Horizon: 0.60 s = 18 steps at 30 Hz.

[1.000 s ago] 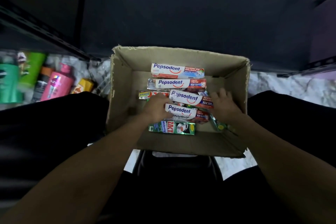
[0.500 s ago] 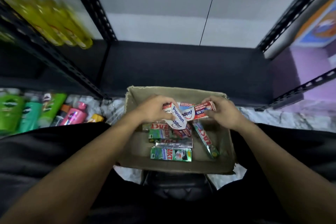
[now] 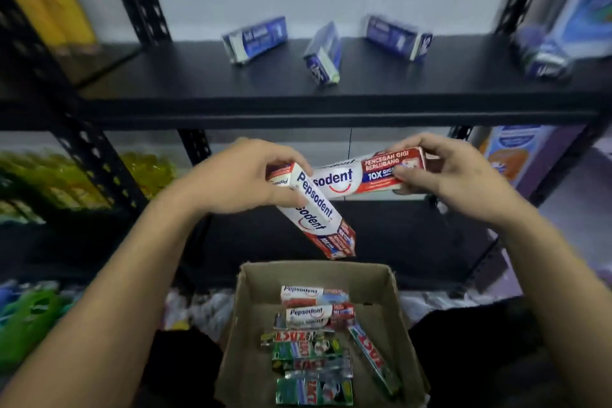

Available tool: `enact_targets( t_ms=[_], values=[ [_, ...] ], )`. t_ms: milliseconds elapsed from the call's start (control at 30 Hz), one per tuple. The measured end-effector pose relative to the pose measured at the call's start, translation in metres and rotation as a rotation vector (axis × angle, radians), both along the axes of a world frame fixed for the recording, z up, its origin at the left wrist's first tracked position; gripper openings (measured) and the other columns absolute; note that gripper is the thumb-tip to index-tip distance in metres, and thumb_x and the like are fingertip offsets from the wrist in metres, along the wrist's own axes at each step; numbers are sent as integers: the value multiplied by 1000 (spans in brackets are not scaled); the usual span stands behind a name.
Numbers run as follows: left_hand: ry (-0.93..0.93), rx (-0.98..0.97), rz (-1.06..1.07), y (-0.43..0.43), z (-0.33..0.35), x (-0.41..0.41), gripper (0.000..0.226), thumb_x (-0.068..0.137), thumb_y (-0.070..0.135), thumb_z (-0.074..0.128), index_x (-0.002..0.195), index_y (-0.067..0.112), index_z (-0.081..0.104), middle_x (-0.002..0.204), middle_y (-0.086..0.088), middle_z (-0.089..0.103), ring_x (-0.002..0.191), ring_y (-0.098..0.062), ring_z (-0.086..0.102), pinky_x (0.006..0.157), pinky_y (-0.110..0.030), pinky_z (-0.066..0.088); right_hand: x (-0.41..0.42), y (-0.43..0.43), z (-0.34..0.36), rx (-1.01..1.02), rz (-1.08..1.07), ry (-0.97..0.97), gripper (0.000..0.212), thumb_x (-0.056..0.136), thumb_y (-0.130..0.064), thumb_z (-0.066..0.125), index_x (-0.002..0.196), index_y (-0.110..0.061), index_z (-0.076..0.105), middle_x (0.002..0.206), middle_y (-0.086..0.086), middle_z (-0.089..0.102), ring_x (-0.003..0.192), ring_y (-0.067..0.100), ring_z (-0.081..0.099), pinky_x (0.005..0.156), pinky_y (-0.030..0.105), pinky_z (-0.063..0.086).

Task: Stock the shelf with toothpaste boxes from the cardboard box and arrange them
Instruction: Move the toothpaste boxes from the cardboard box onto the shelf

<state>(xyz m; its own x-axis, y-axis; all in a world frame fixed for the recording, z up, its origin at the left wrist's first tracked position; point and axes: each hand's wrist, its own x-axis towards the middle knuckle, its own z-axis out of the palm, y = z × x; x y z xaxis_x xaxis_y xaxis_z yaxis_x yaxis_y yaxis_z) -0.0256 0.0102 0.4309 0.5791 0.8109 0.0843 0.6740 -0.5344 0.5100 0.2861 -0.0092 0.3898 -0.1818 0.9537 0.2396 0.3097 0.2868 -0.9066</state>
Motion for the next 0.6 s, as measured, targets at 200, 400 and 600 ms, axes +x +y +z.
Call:
enact_targets(
  t_ms=[200,400,600],
  values=[
    [-187,103,40,-34,88,-13,39,71,40,83,107,33,70,102,13,74,96,-10,70,90,-41,55,-7,-17,81,216,-67,215,20,88,-8,69,106,-14,68,101,10,73,94,21,72,75,34,60],
    [-364,211,107,-47,133,-34,36,74,23,81,108,24,71,102,7,75,99,-11,70,87,-28,56,-5,1,113,342,-312,399,18,89,-8,69,103,-18,69,103,8,72,93,20,73,73,33,61],
    [-591,277,215,-40,143,-55,39,71,17,79,109,18,70,101,3,75,97,-13,71,81,-23,58,-9,43,88,390,-684,85,25,78,-26,72,103,-28,70,97,1,71,85,16,70,85,43,58]
  ],
)
